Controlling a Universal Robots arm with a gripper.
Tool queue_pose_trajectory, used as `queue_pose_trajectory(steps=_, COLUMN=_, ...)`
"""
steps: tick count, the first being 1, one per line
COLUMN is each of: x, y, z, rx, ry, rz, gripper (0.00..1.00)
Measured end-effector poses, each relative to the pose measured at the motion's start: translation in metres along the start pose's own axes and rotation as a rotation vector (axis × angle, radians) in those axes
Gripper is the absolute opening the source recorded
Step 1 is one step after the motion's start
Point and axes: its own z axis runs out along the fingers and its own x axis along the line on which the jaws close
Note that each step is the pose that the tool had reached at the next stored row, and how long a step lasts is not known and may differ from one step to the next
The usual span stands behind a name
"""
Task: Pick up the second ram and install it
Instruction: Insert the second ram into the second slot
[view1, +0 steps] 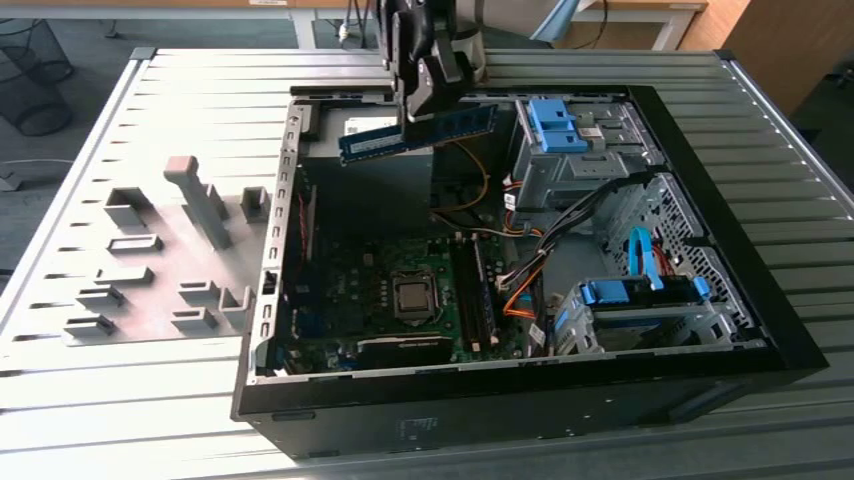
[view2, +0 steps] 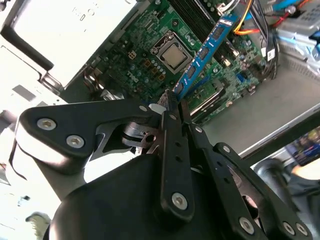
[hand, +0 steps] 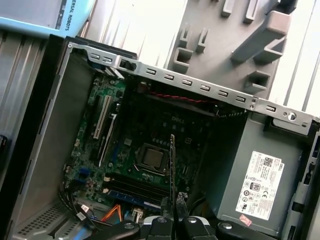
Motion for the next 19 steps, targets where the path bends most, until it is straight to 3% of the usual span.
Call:
queue_pose_trajectory(steps=15, x=0.0000, y=0.0000, z=0.0015, rx=0.0005, ry=0.0006, rz=-0.258, gripper=0.14)
queue_pose_trajectory(steps=19, x=0.0000, y=0.0000, z=0.0016, rx=0.0007, ry=0.0006, rz=-0.279, gripper=0.14)
